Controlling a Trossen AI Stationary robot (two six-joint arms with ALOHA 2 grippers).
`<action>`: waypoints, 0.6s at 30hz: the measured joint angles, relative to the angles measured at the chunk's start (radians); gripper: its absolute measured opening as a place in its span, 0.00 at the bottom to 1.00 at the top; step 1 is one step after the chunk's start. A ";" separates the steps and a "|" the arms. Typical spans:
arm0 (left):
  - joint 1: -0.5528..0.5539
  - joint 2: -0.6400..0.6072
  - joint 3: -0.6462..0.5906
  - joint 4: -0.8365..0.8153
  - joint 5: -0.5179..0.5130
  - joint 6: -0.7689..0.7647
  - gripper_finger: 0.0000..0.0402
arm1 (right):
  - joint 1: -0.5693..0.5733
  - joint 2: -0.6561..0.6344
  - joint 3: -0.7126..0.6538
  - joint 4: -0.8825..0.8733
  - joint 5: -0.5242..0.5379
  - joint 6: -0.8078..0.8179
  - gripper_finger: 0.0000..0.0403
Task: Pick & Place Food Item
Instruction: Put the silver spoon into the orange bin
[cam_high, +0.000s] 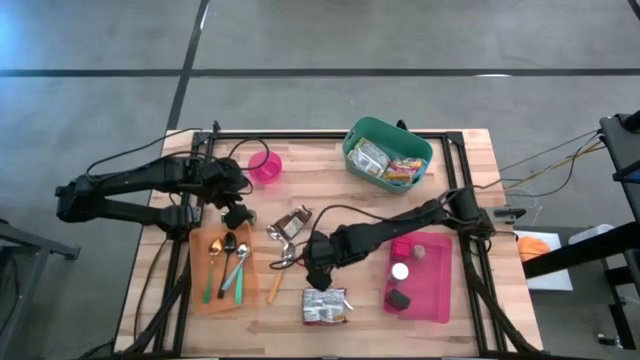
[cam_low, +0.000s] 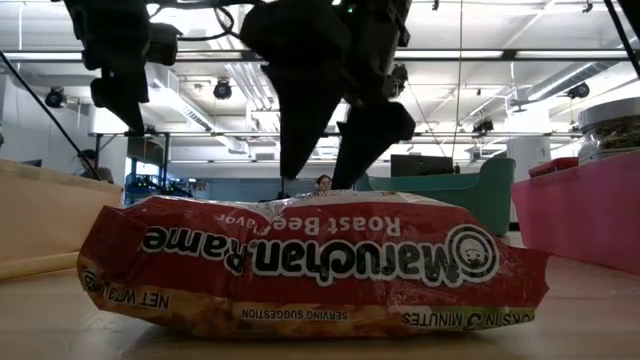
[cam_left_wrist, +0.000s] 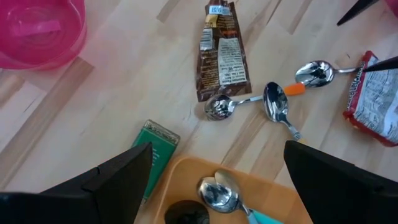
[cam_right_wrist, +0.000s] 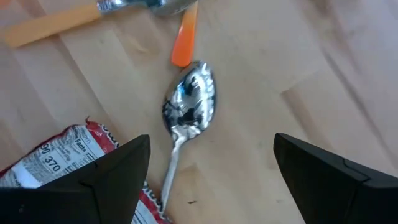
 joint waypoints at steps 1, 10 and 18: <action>0.000 0.000 0.000 0.000 0.000 0.004 0.92 | 0.005 0.011 0.004 0.003 0.000 0.003 0.84; 0.000 0.000 0.000 -0.007 0.001 0.017 0.92 | 0.038 0.094 0.011 0.038 0.005 0.047 0.84; 0.000 0.000 0.000 -0.026 0.003 0.017 0.92 | 0.047 0.132 0.019 0.048 0.015 0.039 0.81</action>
